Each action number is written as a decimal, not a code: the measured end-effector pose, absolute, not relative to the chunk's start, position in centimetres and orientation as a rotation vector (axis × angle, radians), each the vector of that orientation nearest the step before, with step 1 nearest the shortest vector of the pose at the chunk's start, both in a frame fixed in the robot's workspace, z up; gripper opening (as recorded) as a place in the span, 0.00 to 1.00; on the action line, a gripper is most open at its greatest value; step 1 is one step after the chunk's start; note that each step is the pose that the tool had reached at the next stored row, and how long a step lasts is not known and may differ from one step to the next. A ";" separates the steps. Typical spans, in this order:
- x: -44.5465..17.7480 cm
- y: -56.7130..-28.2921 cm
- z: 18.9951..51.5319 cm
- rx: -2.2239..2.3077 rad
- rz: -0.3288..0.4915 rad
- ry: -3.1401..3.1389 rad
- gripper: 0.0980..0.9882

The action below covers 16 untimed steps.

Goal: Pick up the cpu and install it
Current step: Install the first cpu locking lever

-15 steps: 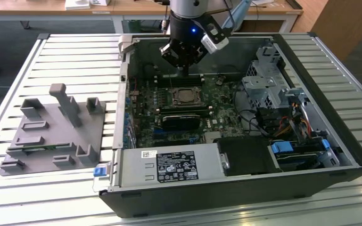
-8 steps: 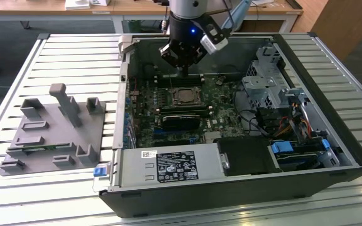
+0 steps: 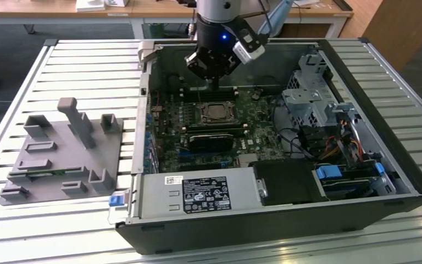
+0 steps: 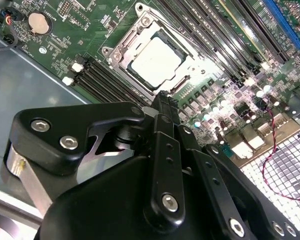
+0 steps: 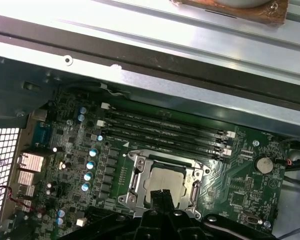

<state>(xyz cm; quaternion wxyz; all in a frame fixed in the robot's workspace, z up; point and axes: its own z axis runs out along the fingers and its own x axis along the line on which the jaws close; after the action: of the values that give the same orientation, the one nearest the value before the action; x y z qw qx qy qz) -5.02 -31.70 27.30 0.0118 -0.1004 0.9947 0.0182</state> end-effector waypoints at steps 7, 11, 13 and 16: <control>-5.3 -31.7 27.2 -0.314 0.059 3.101 0.01; -5.8 -31.7 27.1 -0.315 0.059 3.101 0.01; -6.1 -31.7 27.1 -0.315 0.059 3.101 0.01; -6.6 -31.7 26.9 -0.314 0.059 3.101 0.01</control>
<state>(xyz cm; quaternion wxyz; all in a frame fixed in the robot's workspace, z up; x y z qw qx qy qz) -6.55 -31.69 26.87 0.0120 -0.1009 0.9946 0.0190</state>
